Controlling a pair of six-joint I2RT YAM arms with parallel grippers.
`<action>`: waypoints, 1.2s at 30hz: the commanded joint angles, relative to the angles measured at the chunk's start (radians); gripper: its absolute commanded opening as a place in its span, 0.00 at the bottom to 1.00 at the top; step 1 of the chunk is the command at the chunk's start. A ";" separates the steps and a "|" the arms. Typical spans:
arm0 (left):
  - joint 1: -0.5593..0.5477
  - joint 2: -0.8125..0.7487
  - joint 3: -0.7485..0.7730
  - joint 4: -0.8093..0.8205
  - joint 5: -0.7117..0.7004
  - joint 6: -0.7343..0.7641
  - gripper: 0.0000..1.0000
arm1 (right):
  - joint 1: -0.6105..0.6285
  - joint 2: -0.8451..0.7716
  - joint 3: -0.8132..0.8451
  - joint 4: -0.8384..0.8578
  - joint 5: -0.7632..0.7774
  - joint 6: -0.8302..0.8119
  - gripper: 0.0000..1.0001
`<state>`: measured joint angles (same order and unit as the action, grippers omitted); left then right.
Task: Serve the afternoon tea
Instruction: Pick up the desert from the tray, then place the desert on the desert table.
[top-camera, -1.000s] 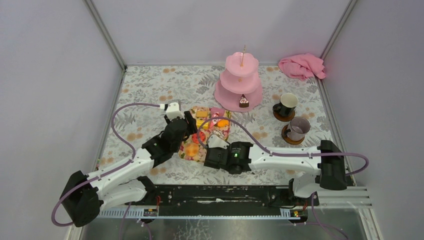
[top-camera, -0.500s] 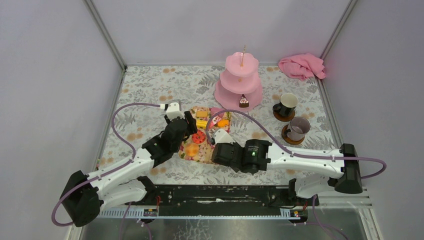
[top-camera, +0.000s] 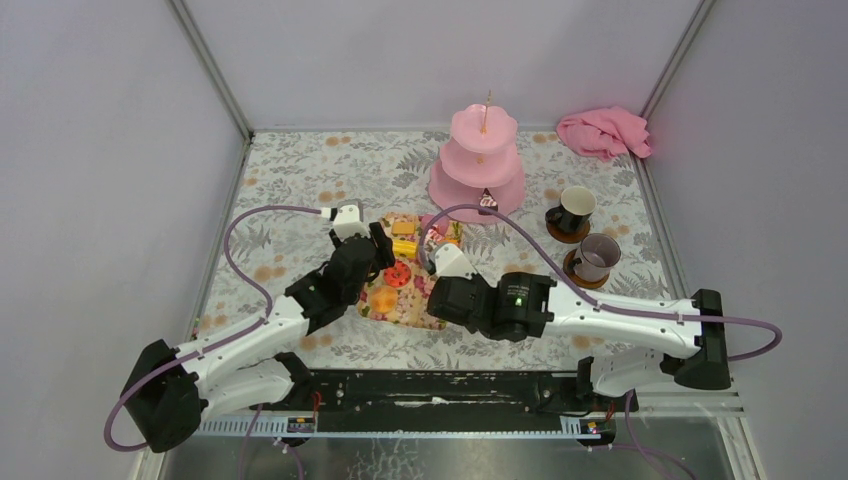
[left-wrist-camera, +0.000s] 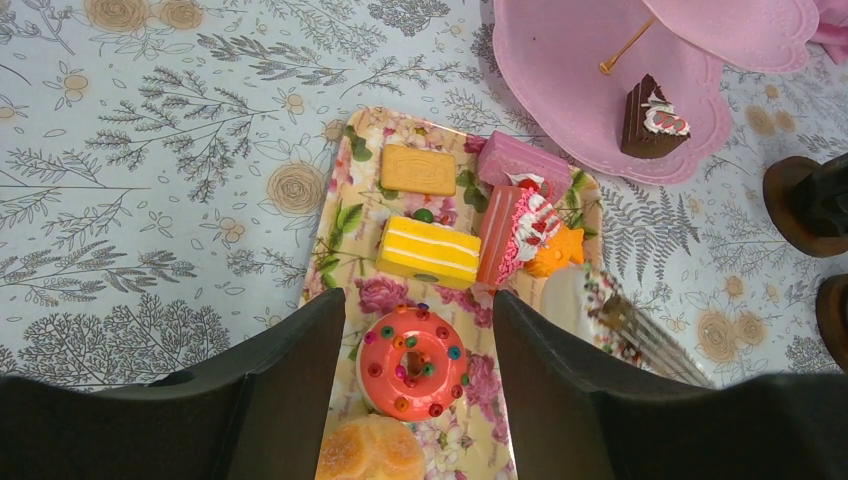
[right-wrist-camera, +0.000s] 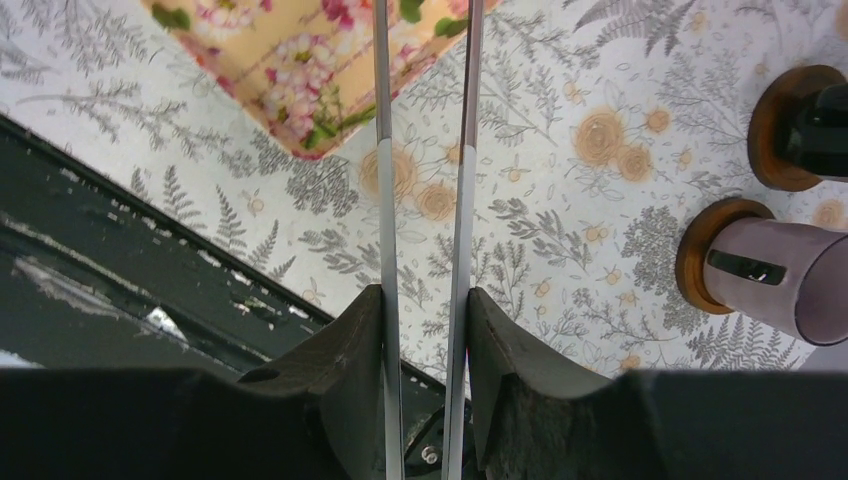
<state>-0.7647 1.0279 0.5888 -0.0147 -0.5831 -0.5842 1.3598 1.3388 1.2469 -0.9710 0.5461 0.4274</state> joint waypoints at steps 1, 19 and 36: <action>0.008 -0.003 0.016 0.042 -0.002 0.020 0.64 | -0.045 -0.015 0.068 0.038 0.088 -0.014 0.00; 0.025 -0.046 -0.004 0.063 0.032 0.020 0.64 | -0.269 0.246 0.234 0.180 0.108 -0.218 0.00; 0.034 -0.048 -0.045 0.101 0.058 -0.006 0.64 | -0.406 0.470 0.363 0.271 0.135 -0.324 0.00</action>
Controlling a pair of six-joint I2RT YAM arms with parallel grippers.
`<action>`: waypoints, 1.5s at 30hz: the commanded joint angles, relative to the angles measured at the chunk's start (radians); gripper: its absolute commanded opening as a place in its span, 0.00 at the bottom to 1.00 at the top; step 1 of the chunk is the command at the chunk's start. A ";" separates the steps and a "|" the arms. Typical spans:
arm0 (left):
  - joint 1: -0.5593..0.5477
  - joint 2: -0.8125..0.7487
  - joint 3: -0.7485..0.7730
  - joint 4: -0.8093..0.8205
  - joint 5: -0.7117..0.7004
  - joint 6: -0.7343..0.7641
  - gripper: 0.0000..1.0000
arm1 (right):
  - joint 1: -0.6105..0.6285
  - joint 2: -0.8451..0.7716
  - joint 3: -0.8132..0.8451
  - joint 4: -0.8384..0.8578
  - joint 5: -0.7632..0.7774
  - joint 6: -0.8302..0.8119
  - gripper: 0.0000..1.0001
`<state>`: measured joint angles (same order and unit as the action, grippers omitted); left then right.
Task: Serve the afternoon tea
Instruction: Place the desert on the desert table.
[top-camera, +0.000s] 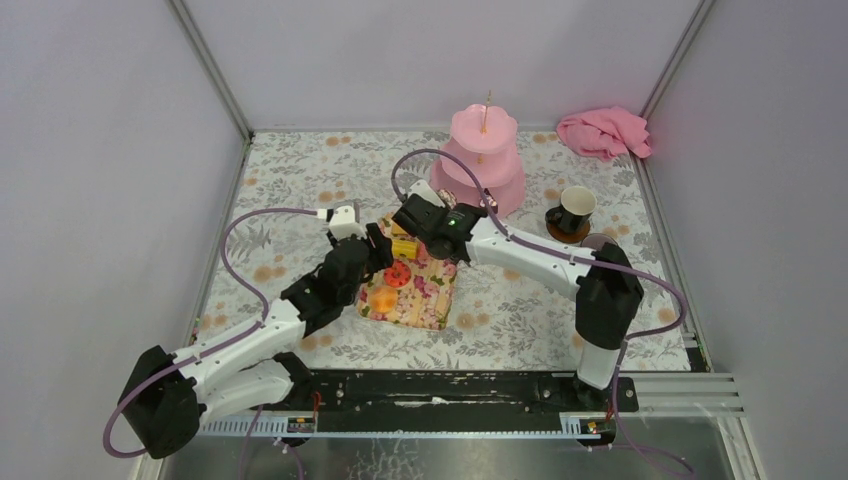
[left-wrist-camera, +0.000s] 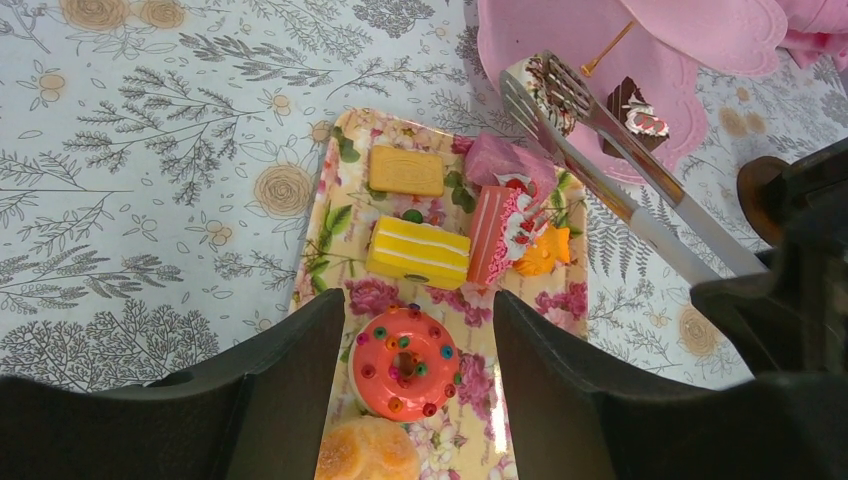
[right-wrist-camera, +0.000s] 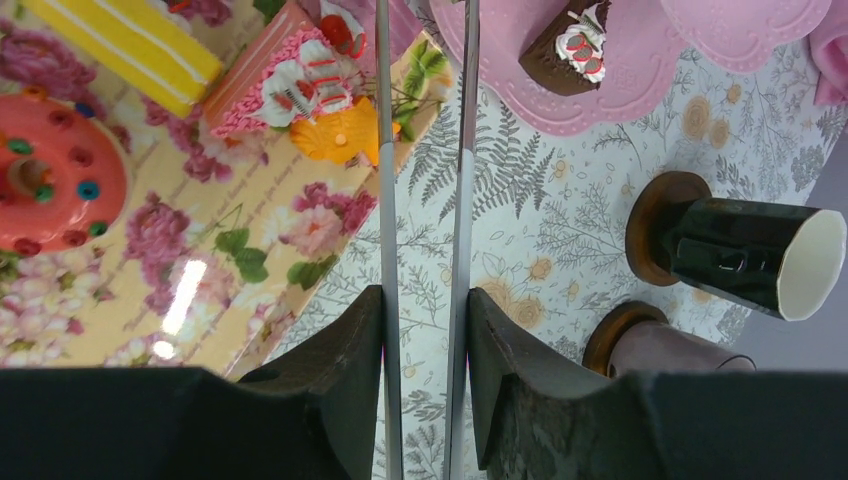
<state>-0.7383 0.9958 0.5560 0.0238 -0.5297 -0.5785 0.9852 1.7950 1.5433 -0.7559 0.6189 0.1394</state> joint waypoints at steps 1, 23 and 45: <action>0.007 -0.017 -0.012 0.063 0.003 -0.009 0.64 | -0.039 0.021 0.073 0.060 0.065 -0.040 0.00; 0.018 -0.008 -0.019 0.081 0.015 -0.007 0.64 | -0.125 0.154 0.139 0.086 0.094 -0.059 0.00; 0.021 0.009 -0.002 0.061 0.015 -0.007 0.64 | -0.125 0.146 0.123 0.082 0.042 -0.008 0.30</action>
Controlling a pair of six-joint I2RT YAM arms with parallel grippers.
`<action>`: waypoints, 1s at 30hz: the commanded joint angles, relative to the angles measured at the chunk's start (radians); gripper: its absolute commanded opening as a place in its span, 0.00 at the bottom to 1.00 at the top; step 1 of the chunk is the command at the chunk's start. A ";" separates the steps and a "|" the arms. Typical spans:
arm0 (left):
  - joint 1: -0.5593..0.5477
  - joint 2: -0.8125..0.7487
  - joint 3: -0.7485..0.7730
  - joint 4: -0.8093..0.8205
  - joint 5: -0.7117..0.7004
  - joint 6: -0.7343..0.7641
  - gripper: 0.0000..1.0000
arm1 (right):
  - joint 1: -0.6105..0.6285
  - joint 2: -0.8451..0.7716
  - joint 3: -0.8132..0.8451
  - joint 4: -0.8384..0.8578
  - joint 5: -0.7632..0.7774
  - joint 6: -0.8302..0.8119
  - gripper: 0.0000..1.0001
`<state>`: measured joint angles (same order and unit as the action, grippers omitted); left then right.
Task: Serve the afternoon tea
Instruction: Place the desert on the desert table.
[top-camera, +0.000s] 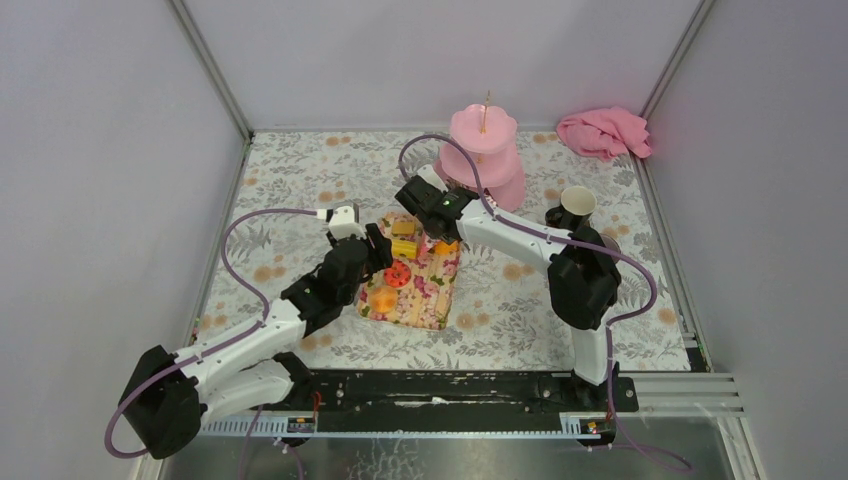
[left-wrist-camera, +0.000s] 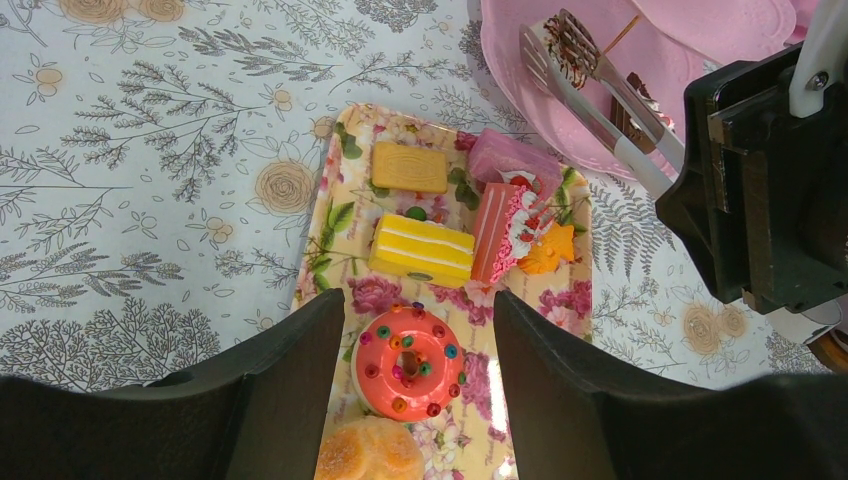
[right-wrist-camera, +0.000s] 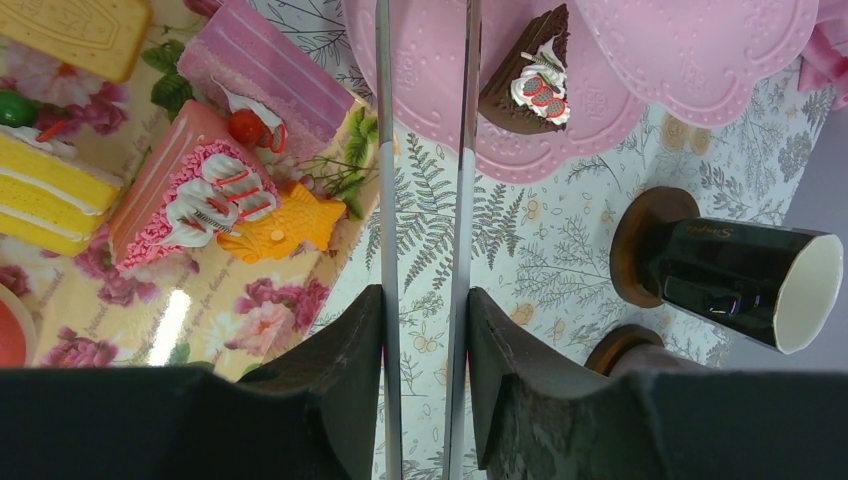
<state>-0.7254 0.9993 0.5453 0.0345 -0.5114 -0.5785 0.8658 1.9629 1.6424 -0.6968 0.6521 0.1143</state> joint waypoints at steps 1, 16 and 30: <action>0.008 0.004 0.008 0.051 -0.004 -0.007 0.64 | -0.005 -0.021 0.025 0.023 0.007 0.016 0.30; 0.011 0.005 0.021 0.032 -0.007 -0.007 0.64 | -0.005 -0.025 0.013 0.025 -0.004 0.024 0.36; 0.011 0.010 0.033 0.024 -0.009 -0.005 0.64 | -0.005 -0.047 -0.044 0.048 -0.008 0.046 0.39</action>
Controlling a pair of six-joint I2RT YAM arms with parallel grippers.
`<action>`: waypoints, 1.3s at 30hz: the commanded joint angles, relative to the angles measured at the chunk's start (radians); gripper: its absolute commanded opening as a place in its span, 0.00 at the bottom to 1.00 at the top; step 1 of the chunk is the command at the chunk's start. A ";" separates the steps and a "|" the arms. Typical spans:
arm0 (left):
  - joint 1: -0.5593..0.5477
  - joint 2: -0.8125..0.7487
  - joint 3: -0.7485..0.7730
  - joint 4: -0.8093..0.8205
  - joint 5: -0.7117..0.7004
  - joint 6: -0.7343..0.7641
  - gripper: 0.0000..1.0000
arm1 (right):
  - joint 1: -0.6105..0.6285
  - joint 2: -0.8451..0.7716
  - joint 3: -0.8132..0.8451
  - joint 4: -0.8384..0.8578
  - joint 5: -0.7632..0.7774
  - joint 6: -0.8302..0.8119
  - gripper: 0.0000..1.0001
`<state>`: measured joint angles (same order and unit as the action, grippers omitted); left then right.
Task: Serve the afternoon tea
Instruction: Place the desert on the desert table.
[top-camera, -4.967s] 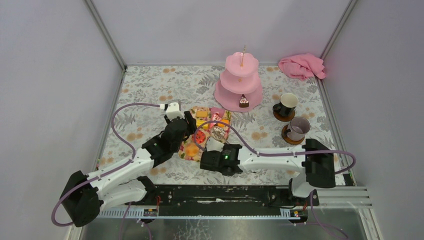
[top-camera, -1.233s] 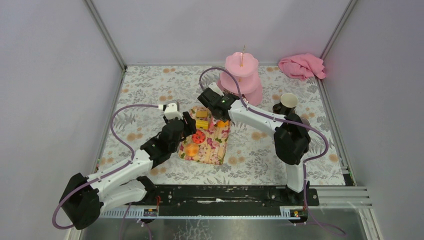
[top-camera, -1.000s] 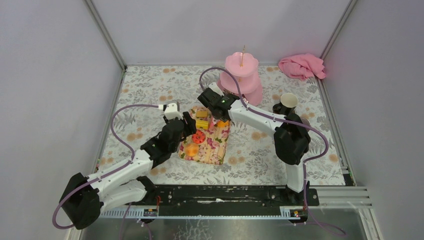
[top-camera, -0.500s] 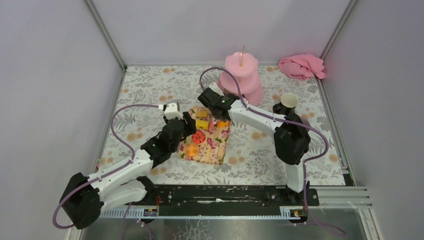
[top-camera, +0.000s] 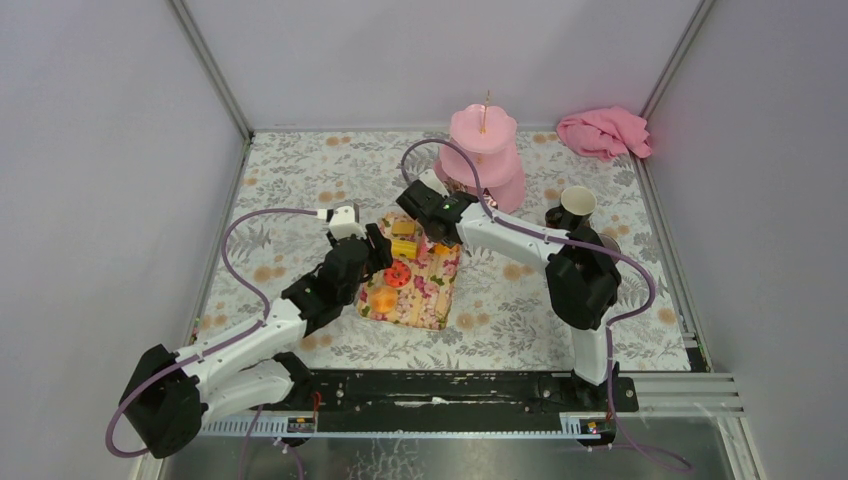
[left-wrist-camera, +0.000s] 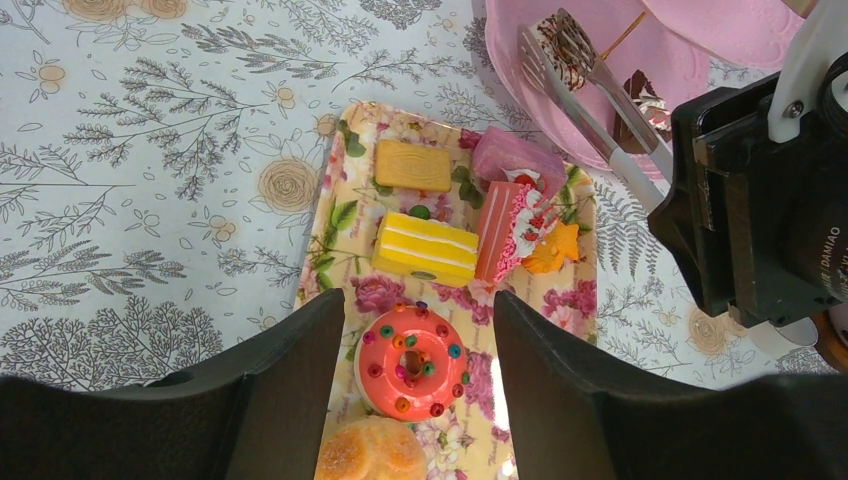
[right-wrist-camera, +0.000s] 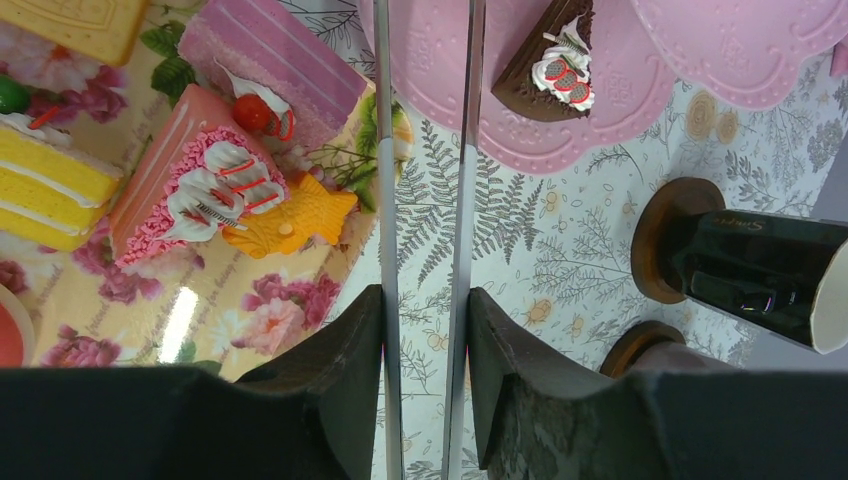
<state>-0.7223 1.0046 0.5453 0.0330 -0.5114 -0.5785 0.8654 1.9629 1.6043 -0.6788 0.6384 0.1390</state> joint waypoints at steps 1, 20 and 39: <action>0.007 0.006 0.034 0.025 -0.008 -0.004 0.64 | -0.005 -0.049 -0.008 0.033 0.005 0.022 0.40; 0.007 0.004 0.054 0.006 -0.008 -0.007 0.64 | -0.007 -0.140 -0.083 0.120 0.003 0.019 0.39; 0.007 0.000 0.074 -0.022 -0.015 0.002 0.64 | -0.006 -0.179 -0.114 0.148 -0.064 0.032 0.37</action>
<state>-0.7219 1.0065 0.5781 0.0185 -0.5117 -0.5781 0.8646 1.8648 1.4921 -0.5716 0.5827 0.1555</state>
